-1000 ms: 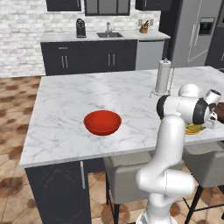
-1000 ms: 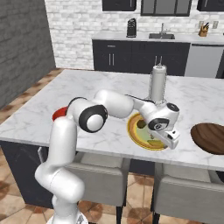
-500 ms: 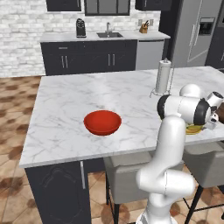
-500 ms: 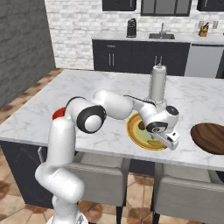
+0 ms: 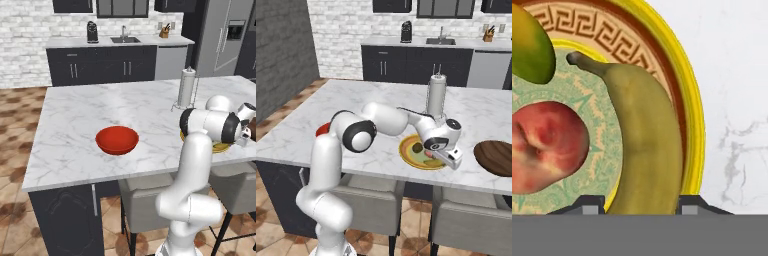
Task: Take the fruits from the plate on the dining counter and place two fruits in each bowl.
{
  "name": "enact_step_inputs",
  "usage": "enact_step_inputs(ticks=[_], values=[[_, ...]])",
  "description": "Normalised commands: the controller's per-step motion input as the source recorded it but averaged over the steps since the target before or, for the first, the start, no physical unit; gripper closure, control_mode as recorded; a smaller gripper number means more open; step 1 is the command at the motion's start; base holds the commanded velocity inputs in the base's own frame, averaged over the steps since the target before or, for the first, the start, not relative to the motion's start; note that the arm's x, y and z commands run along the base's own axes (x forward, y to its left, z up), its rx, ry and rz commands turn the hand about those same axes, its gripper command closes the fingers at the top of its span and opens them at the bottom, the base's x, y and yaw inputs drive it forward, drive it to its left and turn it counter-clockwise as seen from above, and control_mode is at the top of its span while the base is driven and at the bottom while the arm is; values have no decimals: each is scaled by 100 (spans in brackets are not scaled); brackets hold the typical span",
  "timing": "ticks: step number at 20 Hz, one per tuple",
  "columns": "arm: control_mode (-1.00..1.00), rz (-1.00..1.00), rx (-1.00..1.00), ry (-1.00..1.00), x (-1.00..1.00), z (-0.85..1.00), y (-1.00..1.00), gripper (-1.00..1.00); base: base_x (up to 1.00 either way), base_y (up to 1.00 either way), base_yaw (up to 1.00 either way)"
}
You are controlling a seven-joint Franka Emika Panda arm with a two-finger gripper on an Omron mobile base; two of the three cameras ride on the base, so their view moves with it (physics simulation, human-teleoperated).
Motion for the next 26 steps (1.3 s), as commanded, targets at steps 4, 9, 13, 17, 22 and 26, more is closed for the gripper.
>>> enact_step_inputs(ticks=[4,9,13,17,22,26], values=[[-100,0,-2,7,0,40,0,100,0,0,0],[-100,0,-5,4,-16,66,19,100,0,0,0],[-100,2,-4,-12,-38,39,88,100,0,0,0],[-100,20,0,-31,-25,11,100,100,0,0,0],[-100,30,-11,-26,-17,44,100,100,0,0,0],[-100,30,-27,-6,-11,86,100,100,0,0,0]])
